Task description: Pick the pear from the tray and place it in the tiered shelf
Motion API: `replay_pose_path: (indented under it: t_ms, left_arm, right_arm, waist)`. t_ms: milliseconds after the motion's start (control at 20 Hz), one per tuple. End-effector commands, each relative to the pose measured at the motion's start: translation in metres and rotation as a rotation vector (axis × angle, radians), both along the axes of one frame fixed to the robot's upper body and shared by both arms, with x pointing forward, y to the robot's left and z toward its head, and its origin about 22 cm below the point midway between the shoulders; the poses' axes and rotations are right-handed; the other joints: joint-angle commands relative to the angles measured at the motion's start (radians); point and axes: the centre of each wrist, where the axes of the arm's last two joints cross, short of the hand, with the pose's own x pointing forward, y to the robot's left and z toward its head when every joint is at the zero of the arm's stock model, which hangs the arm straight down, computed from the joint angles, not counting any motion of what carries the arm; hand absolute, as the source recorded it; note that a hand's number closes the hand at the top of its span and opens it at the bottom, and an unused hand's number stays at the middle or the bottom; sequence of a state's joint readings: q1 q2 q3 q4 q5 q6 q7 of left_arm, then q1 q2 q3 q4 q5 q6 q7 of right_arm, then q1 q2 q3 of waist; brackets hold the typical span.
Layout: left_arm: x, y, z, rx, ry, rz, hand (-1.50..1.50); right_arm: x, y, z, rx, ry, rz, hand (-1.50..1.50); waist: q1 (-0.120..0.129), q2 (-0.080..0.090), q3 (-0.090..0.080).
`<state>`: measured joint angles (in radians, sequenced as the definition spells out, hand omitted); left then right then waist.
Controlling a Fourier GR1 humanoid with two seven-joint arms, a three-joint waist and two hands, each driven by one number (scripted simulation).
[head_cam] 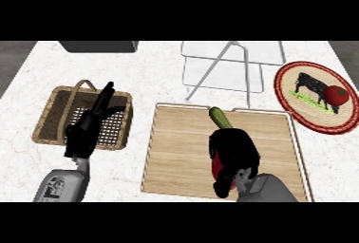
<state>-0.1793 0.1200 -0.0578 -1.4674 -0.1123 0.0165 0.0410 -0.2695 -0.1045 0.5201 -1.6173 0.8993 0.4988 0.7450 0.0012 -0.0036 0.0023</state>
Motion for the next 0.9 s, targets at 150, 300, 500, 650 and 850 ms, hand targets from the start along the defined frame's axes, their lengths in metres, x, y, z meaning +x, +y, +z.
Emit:
replay_pose_path:
  t_ms: [150, 300, 500, 650, 850]
  left_arm:
    - [-0.001, 0.001, -0.004, -0.005, 0.011, -0.044, 0.0]
    - [0.002, -0.015, -0.005, -0.017, 0.005, -0.075, 0.0]
    - [0.007, -0.018, -0.001, -0.019, 0.016, -0.08, 0.0]
    - [0.007, -0.021, 0.0, -0.015, 0.018, -0.081, 0.0]
    - [0.002, -0.018, -0.004, -0.016, 0.02, -0.071, 0.0]
  right_arm:
    - [-0.013, 0.063, -0.003, 0.152, -0.127, -0.232, 1.5]
    - [-0.007, 0.076, 0.019, 0.242, -0.226, -0.327, 1.5]
    - [-0.016, 0.089, 0.036, 0.452, -0.351, -0.383, 1.5]
    - [-0.015, 0.099, 0.057, 0.579, -0.472, -0.376, 1.5]
    - [-0.016, 0.116, 0.081, 0.603, -0.57, -0.388, 1.5]
  waist:
    - [0.051, 0.01, -0.002]
    - [0.073, 0.015, -0.003]
    - [0.066, 0.009, -0.002]
    - [0.078, 0.005, -0.003]
    - [0.078, -0.004, -0.005]
